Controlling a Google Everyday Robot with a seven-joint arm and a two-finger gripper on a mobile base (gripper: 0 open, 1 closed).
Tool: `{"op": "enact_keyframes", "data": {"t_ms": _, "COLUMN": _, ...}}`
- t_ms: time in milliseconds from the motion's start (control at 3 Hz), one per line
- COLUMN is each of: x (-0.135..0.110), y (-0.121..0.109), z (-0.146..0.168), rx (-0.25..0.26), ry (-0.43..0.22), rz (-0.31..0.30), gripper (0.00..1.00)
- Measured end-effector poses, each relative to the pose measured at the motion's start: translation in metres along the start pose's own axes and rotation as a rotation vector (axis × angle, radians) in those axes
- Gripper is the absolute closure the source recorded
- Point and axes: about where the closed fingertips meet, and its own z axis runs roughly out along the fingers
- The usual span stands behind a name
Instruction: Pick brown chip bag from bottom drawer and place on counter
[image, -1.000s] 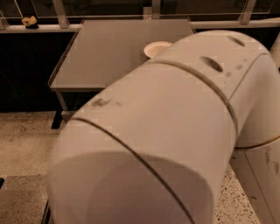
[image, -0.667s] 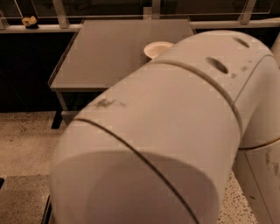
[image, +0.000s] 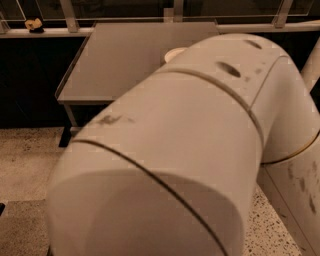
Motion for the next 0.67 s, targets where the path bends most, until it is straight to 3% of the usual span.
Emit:
{"op": "enact_keyframes", "data": {"t_ms": 333, "x": -0.034, "y": -0.004, "z": 0.010, "rx": 0.011, "ry": -0.079, "rz": 0.008, "gripper": 1.00}}
{"op": "enact_keyframes", "data": {"t_ms": 667, "x": -0.071, "y": 0.011, "z": 0.022, "rx": -0.018, "ry": -0.159, "rz": 0.045, "gripper": 1.00}}
